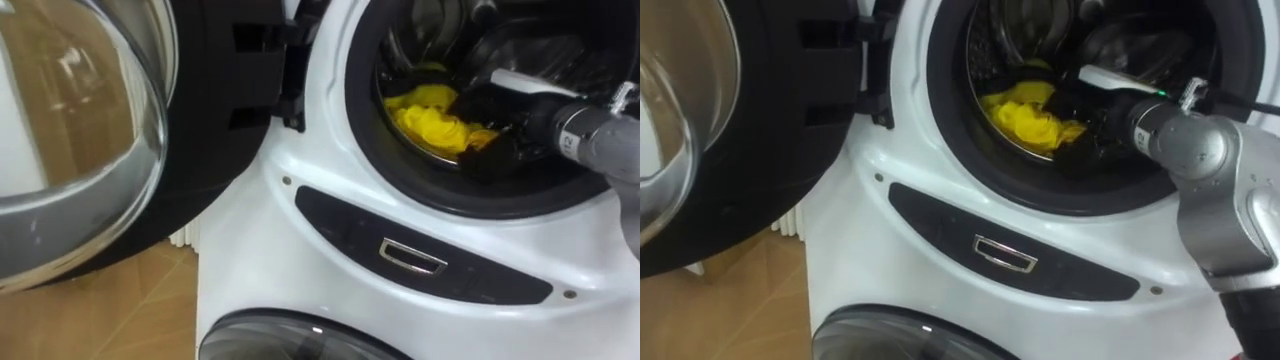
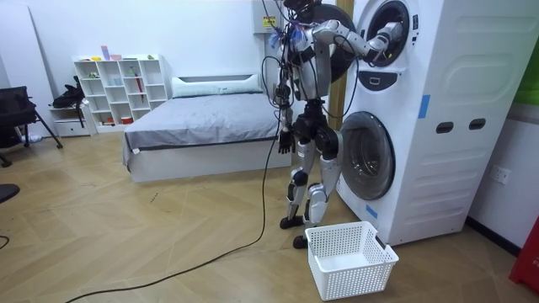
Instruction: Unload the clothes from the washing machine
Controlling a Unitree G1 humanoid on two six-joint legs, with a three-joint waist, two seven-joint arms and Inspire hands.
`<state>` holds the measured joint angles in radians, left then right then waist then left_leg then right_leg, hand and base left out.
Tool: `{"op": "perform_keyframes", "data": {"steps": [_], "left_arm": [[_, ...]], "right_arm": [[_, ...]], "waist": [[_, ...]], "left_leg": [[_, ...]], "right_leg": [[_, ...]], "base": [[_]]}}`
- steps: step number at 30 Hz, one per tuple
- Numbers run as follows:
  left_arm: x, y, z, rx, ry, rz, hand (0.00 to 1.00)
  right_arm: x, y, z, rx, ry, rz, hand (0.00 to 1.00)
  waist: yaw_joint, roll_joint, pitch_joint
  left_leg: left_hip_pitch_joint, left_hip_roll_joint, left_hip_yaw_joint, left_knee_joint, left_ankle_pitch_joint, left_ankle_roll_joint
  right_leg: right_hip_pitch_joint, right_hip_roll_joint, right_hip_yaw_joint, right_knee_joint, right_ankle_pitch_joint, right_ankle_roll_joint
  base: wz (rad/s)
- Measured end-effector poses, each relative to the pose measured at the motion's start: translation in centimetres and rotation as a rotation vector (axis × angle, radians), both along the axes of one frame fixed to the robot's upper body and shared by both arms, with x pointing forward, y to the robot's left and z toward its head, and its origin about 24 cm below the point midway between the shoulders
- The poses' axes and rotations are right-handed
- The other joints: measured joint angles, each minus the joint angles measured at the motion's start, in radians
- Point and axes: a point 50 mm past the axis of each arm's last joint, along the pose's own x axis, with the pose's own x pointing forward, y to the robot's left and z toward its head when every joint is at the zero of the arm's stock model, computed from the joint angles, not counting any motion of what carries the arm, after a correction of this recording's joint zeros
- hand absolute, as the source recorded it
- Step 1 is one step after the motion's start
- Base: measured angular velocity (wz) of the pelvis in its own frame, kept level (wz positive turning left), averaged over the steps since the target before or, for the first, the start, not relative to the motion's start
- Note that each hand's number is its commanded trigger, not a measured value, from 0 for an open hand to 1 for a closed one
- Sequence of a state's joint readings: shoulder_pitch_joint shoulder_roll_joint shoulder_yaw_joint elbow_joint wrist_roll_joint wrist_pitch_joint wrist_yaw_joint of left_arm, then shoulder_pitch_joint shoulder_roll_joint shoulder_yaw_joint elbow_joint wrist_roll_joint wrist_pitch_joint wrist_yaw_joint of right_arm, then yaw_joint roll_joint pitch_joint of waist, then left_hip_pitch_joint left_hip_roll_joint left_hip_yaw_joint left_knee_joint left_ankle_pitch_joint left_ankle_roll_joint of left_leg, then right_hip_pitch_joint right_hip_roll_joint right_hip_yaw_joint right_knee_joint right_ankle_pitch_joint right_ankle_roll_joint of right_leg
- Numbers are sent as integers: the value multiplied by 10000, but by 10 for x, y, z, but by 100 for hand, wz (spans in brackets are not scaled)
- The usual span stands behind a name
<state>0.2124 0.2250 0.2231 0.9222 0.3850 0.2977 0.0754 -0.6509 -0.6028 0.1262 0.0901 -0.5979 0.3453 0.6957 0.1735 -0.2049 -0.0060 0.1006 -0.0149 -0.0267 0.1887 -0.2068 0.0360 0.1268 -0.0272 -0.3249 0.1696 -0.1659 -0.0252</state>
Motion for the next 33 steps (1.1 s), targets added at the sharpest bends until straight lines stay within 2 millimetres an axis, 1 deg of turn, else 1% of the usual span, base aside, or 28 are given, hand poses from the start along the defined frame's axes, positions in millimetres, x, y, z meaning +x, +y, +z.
{"op": "perform_keyframes", "data": {"steps": [3,5,10,13,17,21,24,28,30,33], "left_arm": [[5,2,1,88,30,-386,0],[7,2,1,116,41,-456,0],[7,1,0,118,124,-621,0],[9,1,0,111,82,-679,0],[7,-1,-1,-14,80,-600,0],[7,-2,-2,-31,25,-518,0],[9,-1,-1,133,-90,-551,0],[14,-1,0,275,-376,-579,0],[16,-2,0,299,-573,-527,0],[17,-2,0,389,-906,-464,0]], "right_arm": [[2,-1,-1,2,-42,-162,100],[2,-1,0,5,-110,-163,100],[1,1,1,-50,-177,-99,100],[-2,3,3,-368,-369,-79,100],[-4,5,5,-380,-536,10,100],[-11,8,6,-376,-944,41,100],[-13,12,9,-434,-1166,183,100],[-16,19,15,-514,-1544,527,100],[-17,22,17,-375,-1697,681,100],[-22,30,25,-404,-2170,1018,100]], "waist": [[30,24,18],[48,63,46],[50,62,50],[52,87,86],[60,143,139],[191,177,172],[194,200,187],[250,197,189],[227,211,198],[234,228,211]], "left_leg": [[-4,2,-10,-7,-27,39],[-6,-6,1,-31,-46,64],[-5,-11,111,-60,-52,75],[-7,-17,122,-57,-52,76],[-8,-10,136,-67,-63,92],[-4,14,226,-136,-68,97],[-5,20,289,-192,-65,98],[-2,27,548,-207,-64,100],[10,24,572,-215,-65,100],[-41,36,748,-258,-64,100]], "right_leg": [[38,5,76,1,14,23],[32,4,104,2,23,38],[23,11,207,-1,33,53],[14,6,208,-6,36,58],[6,15,234,-12,37,61],[-113,35,285,-12,37,61],[-182,58,418,-12,37,61],[-267,93,725,-9,37,61],[-271,95,758,-2,38,61],[-456,122,947,10,38,61]], "base": [[-1],[-4],[-4],[0],[-1],[-12],[-11],[-18],[-7],[-19]]}}
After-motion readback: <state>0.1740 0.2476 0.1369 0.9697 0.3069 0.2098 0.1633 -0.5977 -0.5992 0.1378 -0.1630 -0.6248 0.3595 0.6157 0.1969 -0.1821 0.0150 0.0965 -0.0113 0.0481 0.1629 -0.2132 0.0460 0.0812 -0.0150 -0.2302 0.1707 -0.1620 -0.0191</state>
